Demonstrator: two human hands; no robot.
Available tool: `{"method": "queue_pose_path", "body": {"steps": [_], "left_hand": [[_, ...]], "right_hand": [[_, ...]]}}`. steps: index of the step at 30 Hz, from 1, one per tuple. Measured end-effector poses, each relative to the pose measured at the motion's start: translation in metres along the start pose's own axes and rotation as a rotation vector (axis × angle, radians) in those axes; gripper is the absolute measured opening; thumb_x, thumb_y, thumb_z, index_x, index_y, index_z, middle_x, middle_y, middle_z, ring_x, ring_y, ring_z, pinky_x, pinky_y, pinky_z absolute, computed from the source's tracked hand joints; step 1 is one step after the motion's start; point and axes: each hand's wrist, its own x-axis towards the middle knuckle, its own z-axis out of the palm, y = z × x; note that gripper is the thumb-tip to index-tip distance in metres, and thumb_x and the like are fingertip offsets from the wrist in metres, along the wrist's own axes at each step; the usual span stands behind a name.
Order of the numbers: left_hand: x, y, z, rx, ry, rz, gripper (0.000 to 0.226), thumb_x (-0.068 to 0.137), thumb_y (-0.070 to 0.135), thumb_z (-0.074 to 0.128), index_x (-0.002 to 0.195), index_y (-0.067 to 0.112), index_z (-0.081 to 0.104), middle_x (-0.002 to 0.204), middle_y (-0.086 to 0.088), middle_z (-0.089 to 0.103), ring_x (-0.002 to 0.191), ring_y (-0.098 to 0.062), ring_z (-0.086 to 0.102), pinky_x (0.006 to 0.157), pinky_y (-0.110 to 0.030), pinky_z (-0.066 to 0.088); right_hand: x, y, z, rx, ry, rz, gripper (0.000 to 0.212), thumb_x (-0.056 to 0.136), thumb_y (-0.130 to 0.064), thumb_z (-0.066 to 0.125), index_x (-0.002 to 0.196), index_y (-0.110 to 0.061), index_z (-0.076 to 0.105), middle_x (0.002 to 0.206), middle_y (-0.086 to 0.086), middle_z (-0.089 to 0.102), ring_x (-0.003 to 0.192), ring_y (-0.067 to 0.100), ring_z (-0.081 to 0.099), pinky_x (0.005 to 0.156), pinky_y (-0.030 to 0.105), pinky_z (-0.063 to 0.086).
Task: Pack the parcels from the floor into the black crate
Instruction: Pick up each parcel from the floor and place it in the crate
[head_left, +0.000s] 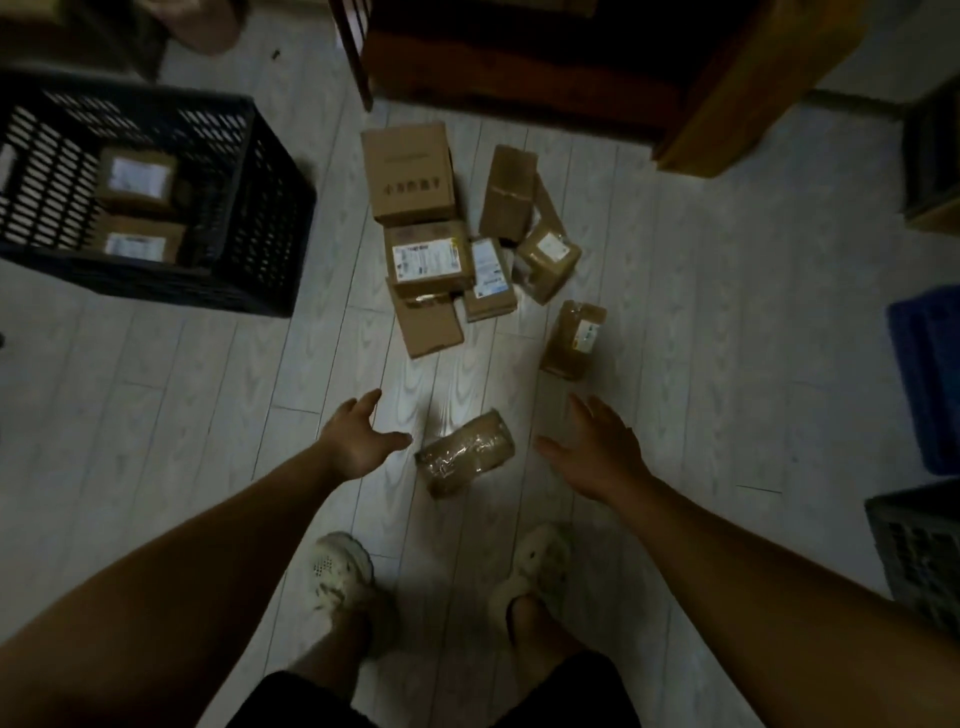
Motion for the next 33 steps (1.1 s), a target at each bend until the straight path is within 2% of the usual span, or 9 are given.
{"method": "queue_pose_path", "body": {"steps": [5,11,13,15,17,19,21,25,33], "left_hand": [[0.085,-0.051,0.081,-0.029,-0.040,-0.065,0.088,0.078,0.041,0.071,0.148,0.020,0.022,0.153,-0.014,0.022,0.139,-0.033,0.023,0.110,-0.044,0.026],[0.196,-0.102,0.170,-0.185,-0.108,-0.088,0.096,0.070,0.051,0.074,0.145,0.014,0.027,0.146,-0.015,0.037,0.124,-0.035,0.045,0.099,-0.047,0.043],[0.226,-0.113,0.196,-0.319,-0.119,-0.189,0.107,0.067,0.053,0.076,0.149,0.020,0.014,0.150,-0.015,0.032,0.130,-0.038,0.039,0.096,-0.048,0.042],[0.248,-0.123,0.221,-0.445,-0.159,-0.339,0.113,0.067,0.054,0.075,0.149,0.027,0.002,0.153,-0.016,0.024,0.132,-0.044,0.033,0.090,-0.058,0.041],[0.261,-0.130,0.242,-0.513,-0.254,-0.440,0.102,0.069,0.058,0.072,0.146,0.030,0.011,0.150,-0.017,0.027,0.126,-0.049,0.035,0.078,-0.060,0.046],[0.268,-0.134,0.257,-0.606,-0.326,-0.467,0.079,0.075,0.055,0.069,0.137,0.028,0.030,0.139,-0.018,0.039,0.114,-0.047,0.047,0.067,-0.053,0.054],[0.270,-0.134,0.264,-0.716,-0.309,-0.480,0.063,0.080,0.043,0.068,0.132,0.022,0.039,0.129,-0.018,0.047,0.104,-0.042,0.054,0.066,-0.052,0.057],[0.248,-0.125,0.253,-0.716,-0.179,-0.429,0.065,0.086,0.029,0.065,0.138,0.026,0.026,0.126,-0.012,0.041,0.106,-0.037,0.050,0.060,-0.047,0.055],[0.166,-0.088,0.143,-0.838,0.016,-0.289,0.055,0.090,0.034,0.055,0.136,0.030,0.025,0.130,-0.011,0.044,0.103,-0.032,0.051,0.075,-0.048,0.052]], "right_hand": [[0.093,0.021,0.086,0.190,-0.095,0.037,0.091,0.086,-0.060,0.054,0.152,-0.029,0.000,0.160,0.004,-0.002,0.146,0.027,0.004,0.116,0.048,0.016],[0.210,0.027,0.202,0.313,-0.132,0.064,0.099,0.082,-0.046,0.069,0.153,-0.021,0.004,0.158,0.011,0.010,0.143,0.032,0.017,0.114,0.047,0.025],[0.243,0.033,0.234,0.318,-0.115,0.075,0.099,0.081,-0.043,0.071,0.152,-0.020,0.006,0.157,0.012,0.014,0.142,0.033,0.019,0.113,0.044,0.027],[0.270,0.038,0.261,0.346,-0.105,0.124,0.103,0.078,-0.044,0.073,0.152,-0.025,0.004,0.158,0.012,0.006,0.143,0.033,0.013,0.112,0.045,0.025],[0.291,0.041,0.283,0.458,-0.145,0.205,0.104,0.077,-0.047,0.073,0.152,-0.028,0.004,0.159,0.012,0.000,0.144,0.034,0.009,0.114,0.047,0.023],[0.300,0.040,0.301,0.648,-0.175,0.254,0.099,0.076,-0.035,0.077,0.152,-0.026,0.012,0.157,0.012,0.019,0.140,0.033,0.027,0.110,0.045,0.033],[0.297,0.039,0.309,0.714,-0.135,0.279,0.096,0.074,-0.025,0.079,0.150,-0.024,0.021,0.149,0.011,0.035,0.132,0.032,0.040,0.101,0.038,0.043],[0.267,0.029,0.296,0.763,-0.098,0.308,0.091,0.076,-0.014,0.077,0.149,-0.024,0.023,0.148,0.012,0.034,0.129,0.034,0.041,0.084,0.032,0.045],[0.164,-0.042,0.188,0.894,0.065,0.280,0.086,0.078,-0.045,0.072,0.145,-0.023,0.024,0.145,0.008,0.033,0.124,0.029,0.045,0.085,0.031,0.044]]}}
